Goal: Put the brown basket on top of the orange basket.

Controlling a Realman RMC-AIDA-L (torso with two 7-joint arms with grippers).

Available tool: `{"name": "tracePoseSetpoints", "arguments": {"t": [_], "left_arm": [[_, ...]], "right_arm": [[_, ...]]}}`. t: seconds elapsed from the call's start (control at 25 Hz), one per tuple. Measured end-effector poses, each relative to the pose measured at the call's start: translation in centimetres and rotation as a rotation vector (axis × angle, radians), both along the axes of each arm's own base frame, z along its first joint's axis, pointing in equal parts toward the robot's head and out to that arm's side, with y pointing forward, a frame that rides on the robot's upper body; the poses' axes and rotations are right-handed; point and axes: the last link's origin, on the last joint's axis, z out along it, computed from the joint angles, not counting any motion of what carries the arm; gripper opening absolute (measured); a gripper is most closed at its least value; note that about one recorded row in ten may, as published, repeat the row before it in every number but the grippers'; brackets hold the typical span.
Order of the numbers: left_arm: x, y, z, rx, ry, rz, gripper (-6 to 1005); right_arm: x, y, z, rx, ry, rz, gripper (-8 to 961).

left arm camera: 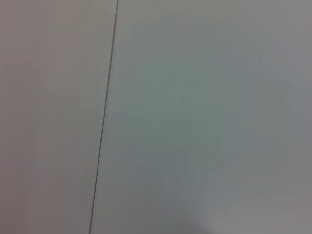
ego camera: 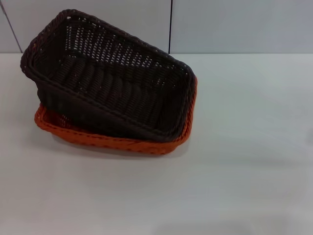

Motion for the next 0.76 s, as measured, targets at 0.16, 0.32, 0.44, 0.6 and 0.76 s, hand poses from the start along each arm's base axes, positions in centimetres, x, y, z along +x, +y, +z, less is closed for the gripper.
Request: {"name": "tracePoseSetpoints", "arguments": {"t": [0.16, 0.32, 0.44, 0.6, 0.76], "left_arm": [[-0.1, -0.3, 0.2, 0.012, 0.001, -0.001, 769], [-0.1, -0.5, 0.4, 0.024, 0.005, -0.005, 769], [-0.1, -0.5, 0.5, 0.029, 0.007, -0.006, 769], [-0.2, -0.8, 0.8, 0.052, 0.009, -0.003, 769], [-0.2, -1.1, 1.2, 0.077, 0.019, -0.005, 769]], "right_arm": [[4.4, -3.7, 0.5, 0.124, 0.286, 0.174, 680], [9.5, -8.8, 2.3, 0.381, 0.651, 0.326, 679], [10.4, -10.1, 2.7, 0.457, 0.710, 0.337, 679], [11.5, -11.4, 2.5, 0.475, 0.709, 0.275, 679], [11.8, -12.1, 2.2, 0.461, 0.674, 0.226, 679]]}}
